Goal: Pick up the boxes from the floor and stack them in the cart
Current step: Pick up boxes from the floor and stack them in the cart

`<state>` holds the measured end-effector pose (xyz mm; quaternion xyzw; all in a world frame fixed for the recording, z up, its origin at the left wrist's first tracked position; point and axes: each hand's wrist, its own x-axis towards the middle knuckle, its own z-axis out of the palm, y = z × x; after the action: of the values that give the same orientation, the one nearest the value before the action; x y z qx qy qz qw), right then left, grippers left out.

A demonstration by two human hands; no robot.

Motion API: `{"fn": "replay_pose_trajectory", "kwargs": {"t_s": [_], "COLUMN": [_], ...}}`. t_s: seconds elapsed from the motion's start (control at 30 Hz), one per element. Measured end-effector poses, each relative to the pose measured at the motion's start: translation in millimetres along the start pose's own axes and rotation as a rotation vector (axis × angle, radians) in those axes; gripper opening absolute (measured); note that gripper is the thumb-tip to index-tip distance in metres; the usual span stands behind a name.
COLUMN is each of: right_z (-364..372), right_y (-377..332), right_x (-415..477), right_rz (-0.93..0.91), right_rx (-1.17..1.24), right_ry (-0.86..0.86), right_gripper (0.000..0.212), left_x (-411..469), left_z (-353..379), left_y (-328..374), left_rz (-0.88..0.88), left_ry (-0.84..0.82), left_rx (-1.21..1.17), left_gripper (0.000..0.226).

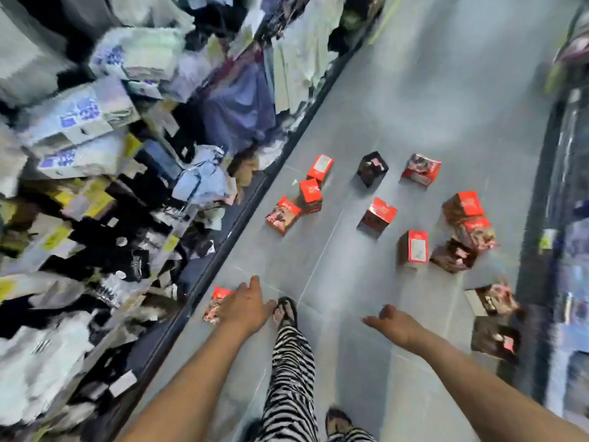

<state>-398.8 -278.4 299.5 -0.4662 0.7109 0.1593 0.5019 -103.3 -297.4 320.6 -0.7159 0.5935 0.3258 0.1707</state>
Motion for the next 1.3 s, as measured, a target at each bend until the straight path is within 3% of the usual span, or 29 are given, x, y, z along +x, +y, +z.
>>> {"fn": "replay_pose_trajectory", "kwargs": {"t_s": [0.23, 0.43, 0.63, 0.8, 0.93, 1.1, 1.3], "right_z": [-12.0, 1.1, 25.6, 31.1, 40.1, 46.6, 35.4], "right_y": [-51.5, -79.9, -100.8, -123.3, -142.0, -156.7, -165.8], "right_x": [148.0, 305.7, 488.7, 621.6, 680.6, 713.3, 712.4], "right_rz": [0.063, 0.034, -0.023, -0.141, -0.239, -0.374, -0.439], "right_rx": [0.071, 0.055, 0.091, 0.182, 0.281, 0.377, 0.370], "right_ry": [0.005, 0.046, 0.153, 0.486, 0.725, 0.817, 0.875], "right_gripper": [0.054, 0.056, 0.067, 0.096, 0.114, 0.117, 0.096], "left_x": [193.8, 350.6, 495.0, 600.2, 643.7, 656.1, 634.8], "left_z": [6.1, 70.0, 161.5, 207.4, 244.1, 266.9, 212.6], "left_y": [-12.4, -27.1, -32.9, -48.9, -61.0, -50.3, -62.9], "left_rz": [0.042, -0.045, -0.024, 0.022, 0.132, 0.190, 0.222], "left_ry": [-0.037, -0.081, 0.170, 0.437, 0.499, 0.670, 0.685], "left_rx": [0.072, 0.004, -0.021, -0.264, -0.444, -0.813, -0.481], "left_gripper": [0.065, 0.069, 0.100, 0.129, 0.144, 0.134, 0.137]}}
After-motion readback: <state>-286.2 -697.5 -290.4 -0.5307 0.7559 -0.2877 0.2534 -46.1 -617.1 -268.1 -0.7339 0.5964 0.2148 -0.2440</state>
